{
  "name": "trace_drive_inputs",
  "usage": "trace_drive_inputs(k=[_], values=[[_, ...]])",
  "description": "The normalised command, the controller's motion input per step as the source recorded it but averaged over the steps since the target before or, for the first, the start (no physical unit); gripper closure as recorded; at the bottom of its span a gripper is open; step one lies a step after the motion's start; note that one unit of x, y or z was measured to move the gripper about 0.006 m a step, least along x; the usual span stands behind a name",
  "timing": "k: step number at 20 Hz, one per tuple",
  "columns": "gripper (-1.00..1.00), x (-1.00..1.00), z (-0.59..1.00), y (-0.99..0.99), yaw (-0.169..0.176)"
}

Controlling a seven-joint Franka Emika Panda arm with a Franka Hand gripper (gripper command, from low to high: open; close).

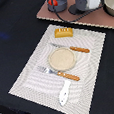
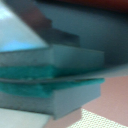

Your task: Interact with the objects in diverse but meaningful ways.

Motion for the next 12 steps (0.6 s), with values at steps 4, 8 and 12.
trace_drive_inputs(k=[4,8,12], values=[[1.0,-0.23,0.28,-0.51,0.032],[1.0,-0.39,0.06,-0.64,0.04],[1.0,-0.49,0.0,-0.68,0.032]])
